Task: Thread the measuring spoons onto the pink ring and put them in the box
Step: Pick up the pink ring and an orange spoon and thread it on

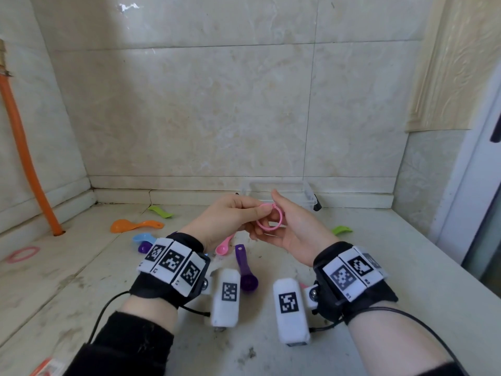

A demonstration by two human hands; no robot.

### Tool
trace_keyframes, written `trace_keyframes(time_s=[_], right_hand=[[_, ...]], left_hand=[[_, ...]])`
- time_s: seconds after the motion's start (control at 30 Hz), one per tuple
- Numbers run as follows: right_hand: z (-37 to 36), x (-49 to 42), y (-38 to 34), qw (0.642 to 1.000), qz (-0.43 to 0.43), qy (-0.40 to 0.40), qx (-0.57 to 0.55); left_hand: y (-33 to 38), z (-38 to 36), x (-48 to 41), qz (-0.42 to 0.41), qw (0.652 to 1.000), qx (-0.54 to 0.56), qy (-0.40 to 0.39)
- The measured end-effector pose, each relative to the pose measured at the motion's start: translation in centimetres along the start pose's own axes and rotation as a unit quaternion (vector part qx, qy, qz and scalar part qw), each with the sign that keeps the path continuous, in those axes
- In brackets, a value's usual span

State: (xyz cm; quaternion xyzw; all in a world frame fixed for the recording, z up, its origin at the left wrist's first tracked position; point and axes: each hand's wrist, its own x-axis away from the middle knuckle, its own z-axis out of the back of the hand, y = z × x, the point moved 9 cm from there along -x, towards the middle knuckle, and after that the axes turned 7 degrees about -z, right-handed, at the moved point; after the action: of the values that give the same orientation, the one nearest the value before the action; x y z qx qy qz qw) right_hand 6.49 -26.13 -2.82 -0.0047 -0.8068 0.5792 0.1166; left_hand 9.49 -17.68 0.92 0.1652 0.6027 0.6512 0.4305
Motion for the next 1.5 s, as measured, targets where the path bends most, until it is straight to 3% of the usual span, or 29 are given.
trace_keyframes(time_s=[0.27,0.5,0.63,0.7,0.93,1.2,1.3,1.4,1.5], right_hand=[[-0.5,-0.1,-1.1,0.997,0.032,-0.024,-0.064],[2.9,-0.2,-1.4,0.982,0.094,0.104,-0.123],[6.3,0.8,-2.9,0.95,0.181,0.234,-0.1],[7.1,1.2,-3.5,0.94,0.209,0.258,-0.077],[7.4,0.9,-3.3,0.944,0.161,0.286,-0.012],[4.9,0.7,-2.4,0.97,0.128,0.207,0.0],[4.9,0.7,-2.8,0.965,0.143,0.219,0.017],[5.3,0.5,-2.6,0.96,0.107,0.256,0.049],[4.0,0.2,-2.1,0.969,0.086,0.22,0.074]], left_hand=[[0.2,-0.5,0.3,0.004,0.999,-0.032,-0.024],[-0.1,-0.9,0.2,0.029,0.999,0.031,-0.018],[0.0,0.2,0.4,0.034,0.997,0.063,0.041],[-0.2,0.8,0.4,0.034,0.995,0.056,0.071],[-1.1,1.8,0.1,0.044,0.992,0.041,0.109],[-1.2,1.9,0.5,0.061,0.994,-0.012,0.095],[-1.5,2.1,0.5,0.065,0.993,-0.058,0.084],[-2.1,1.5,0.3,0.078,0.995,-0.017,0.066],[-2.7,1.1,0.2,0.086,0.995,0.0,0.047]])
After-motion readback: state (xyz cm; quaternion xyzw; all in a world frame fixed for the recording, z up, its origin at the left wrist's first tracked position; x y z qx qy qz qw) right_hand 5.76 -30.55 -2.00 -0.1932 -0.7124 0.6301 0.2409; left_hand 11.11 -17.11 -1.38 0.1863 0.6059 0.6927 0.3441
